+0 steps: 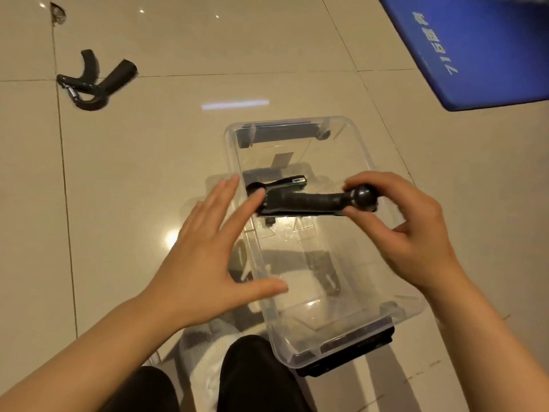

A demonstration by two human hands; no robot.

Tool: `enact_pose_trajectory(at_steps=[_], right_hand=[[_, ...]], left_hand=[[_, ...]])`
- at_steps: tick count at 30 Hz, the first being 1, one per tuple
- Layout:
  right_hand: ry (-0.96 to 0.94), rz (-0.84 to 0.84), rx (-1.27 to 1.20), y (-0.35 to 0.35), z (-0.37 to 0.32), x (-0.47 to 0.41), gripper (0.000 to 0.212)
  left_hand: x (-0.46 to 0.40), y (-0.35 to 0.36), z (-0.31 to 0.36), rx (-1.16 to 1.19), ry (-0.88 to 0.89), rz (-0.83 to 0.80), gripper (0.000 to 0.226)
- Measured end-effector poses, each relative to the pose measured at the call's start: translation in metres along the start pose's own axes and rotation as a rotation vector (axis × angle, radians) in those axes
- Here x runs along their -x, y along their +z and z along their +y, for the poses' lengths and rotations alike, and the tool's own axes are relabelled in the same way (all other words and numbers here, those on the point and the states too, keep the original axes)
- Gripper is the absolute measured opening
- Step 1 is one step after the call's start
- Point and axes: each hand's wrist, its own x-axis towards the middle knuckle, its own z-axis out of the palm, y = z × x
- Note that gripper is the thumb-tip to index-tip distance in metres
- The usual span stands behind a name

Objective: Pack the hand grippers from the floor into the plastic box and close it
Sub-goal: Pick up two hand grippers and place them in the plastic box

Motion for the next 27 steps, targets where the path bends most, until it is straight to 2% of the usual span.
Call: enact_pose_trajectory(at_steps=[2, 4, 8, 11, 13, 17, 21, 24, 27], right_hand=[[0.111, 0.08, -0.057, -0.005, -0.001, 0.0, 0.033], [0.228, 0.06, -0.005, -0.002, -0.001, -0.005, 0.034], [0.343, -0.293, 0.312, 0.042, 0.018, -0.024, 0.026], [0.479, -0.524, 0.24, 0.095, 0.057, -0.033, 0.031], [0.517, -0.557, 0.231, 0.12, 0.083, -0.032, 0.036], [0.453, -0.474, 0.31, 0.132, 0.105, -0.027, 0.043], [0.509, -0.631, 0.513, 0.123, 0.104, -0.013, 0.058], [0.367, -0.756, 0.59, 0.13, 0.09, 0.0, 0.081], [0.135, -0.769, 0.679, 0.145, 0.08, -0.001, 0.08]], left_hand=[[0.002, 0.009, -0.007, -0.094, 0.036, -0.074, 0.113], [0.003, 0.013, -0.009, -0.063, 0.009, -0.099, 0.116], [0.003, 0.012, -0.004, 0.027, -0.021, -0.103, 0.118], [0.003, 0.012, -0.003, 0.043, -0.023, -0.111, 0.117], [0.003, 0.013, -0.004, 0.045, -0.021, -0.109, 0.117], [0.003, 0.014, -0.005, 0.047, -0.032, -0.111, 0.117], [0.002, 0.015, -0.005, 0.058, -0.033, -0.106, 0.118], [0.003, 0.016, -0.005, 0.05, -0.033, -0.099, 0.117], [0.003, 0.017, -0.005, 0.032, -0.026, -0.102, 0.115]])
